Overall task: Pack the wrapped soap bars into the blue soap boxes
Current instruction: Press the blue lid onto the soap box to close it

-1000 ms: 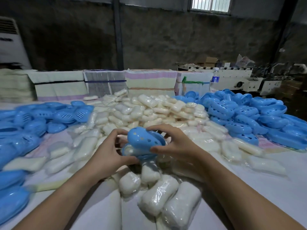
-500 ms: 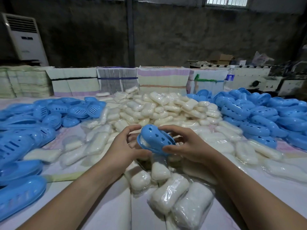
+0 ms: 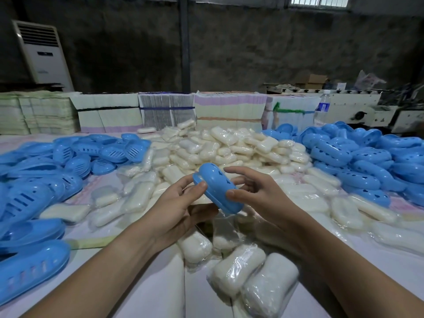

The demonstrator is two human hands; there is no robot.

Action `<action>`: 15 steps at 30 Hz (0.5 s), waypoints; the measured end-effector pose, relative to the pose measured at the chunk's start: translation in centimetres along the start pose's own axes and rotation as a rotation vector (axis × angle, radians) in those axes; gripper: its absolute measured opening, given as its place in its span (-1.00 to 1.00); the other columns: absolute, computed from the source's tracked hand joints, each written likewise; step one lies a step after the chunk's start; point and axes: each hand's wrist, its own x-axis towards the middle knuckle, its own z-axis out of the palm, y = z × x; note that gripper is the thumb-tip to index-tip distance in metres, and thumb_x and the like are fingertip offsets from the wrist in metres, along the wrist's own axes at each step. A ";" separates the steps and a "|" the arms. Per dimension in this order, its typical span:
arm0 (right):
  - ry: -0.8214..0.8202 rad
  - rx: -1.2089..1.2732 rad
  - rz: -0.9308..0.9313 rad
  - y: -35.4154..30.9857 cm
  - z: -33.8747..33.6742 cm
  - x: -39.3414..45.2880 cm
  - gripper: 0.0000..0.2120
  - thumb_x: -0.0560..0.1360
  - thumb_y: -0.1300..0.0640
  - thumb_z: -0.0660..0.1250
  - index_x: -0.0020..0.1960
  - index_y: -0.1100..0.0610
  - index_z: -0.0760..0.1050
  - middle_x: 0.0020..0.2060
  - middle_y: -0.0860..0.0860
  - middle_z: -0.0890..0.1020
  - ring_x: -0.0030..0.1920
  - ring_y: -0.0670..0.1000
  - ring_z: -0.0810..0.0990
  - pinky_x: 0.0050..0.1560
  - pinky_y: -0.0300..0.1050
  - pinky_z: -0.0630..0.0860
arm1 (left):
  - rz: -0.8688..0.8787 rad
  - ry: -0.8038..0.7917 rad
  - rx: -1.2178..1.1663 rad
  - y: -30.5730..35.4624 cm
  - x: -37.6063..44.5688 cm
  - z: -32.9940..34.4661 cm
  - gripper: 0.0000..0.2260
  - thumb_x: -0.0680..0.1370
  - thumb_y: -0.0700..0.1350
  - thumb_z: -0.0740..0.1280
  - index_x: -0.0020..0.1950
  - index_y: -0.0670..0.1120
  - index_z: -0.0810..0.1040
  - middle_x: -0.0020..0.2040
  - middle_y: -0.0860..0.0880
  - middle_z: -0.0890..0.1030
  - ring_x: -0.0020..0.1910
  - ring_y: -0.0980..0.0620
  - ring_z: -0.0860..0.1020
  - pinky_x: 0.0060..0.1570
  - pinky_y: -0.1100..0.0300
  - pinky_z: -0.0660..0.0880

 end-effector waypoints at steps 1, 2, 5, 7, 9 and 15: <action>-0.006 0.006 0.006 0.0 0.2 -0.1 -0.59 0.31 0.08 0.52 0.12 -0.21 0.61 -0.19 -0.09 0.65 -0.26 -0.14 0.60 -0.22 -0.29 0.54 | -0.008 0.002 -0.022 0.1 0.0 0.0 -0.61 0.57 -0.13 0.35 0.40 -0.11 0.48 0.28 -0.24 0.61 0.05 -0.33 0.63 -0.01 -0.02 0.66; -0.011 0.003 0.011 -0.1 0.3 -0.1 -0.59 0.32 0.07 0.52 0.14 -0.19 0.60 -0.17 -0.06 0.65 -0.25 -0.14 0.60 -0.22 -0.29 0.54 | -0.011 0.006 -0.043 0.1 0.0 0.0 -0.59 0.55 -0.12 0.35 0.40 -0.12 0.48 0.27 -0.25 0.61 0.01 -0.31 0.65 -0.06 0.00 0.66; -0.019 -0.014 0.011 -0.4 0.4 -0.3 -0.59 0.38 0.09 0.52 0.19 -0.15 0.59 -0.08 0.06 0.63 -0.23 -0.11 0.61 -0.19 -0.25 0.56 | -0.002 0.004 -0.091 0.2 0.0 0.1 -0.58 0.54 -0.12 0.36 0.39 -0.14 0.48 0.25 -0.26 0.62 -0.10 -0.23 0.70 -0.15 0.08 0.65; -0.028 -0.018 0.006 -0.5 0.4 -0.4 -0.61 0.40 0.11 0.51 0.19 -0.17 0.59 -0.04 0.10 0.62 -0.18 -0.05 0.63 -0.16 -0.21 0.59 | 0.008 -0.003 -0.098 0.1 0.0 0.1 -0.57 0.52 -0.12 0.37 0.38 -0.14 0.49 0.25 -0.27 0.62 -0.07 -0.23 0.70 -0.14 0.09 0.65; -0.034 -0.009 0.005 -0.6 0.5 -0.5 -0.61 0.37 0.08 0.51 0.15 -0.21 0.61 -0.07 0.07 0.63 -0.17 -0.02 0.62 -0.13 -0.17 0.61 | 0.018 -0.003 -0.087 0.1 0.0 0.1 -0.57 0.51 -0.13 0.37 0.37 -0.15 0.50 0.25 -0.27 0.62 -0.04 -0.23 0.70 -0.13 0.10 0.65; -0.055 -0.020 -0.012 -0.4 0.5 -0.4 -0.57 0.27 -0.06 0.50 0.14 -0.25 0.63 -0.20 -0.10 0.59 -0.25 -0.10 0.54 -0.17 -0.23 0.52 | 0.068 -0.015 -0.046 -0.2 -0.1 0.2 -0.60 0.50 -0.14 0.36 0.34 -0.16 0.51 0.19 -0.27 0.64 -0.06 -0.20 0.71 -0.15 0.13 0.65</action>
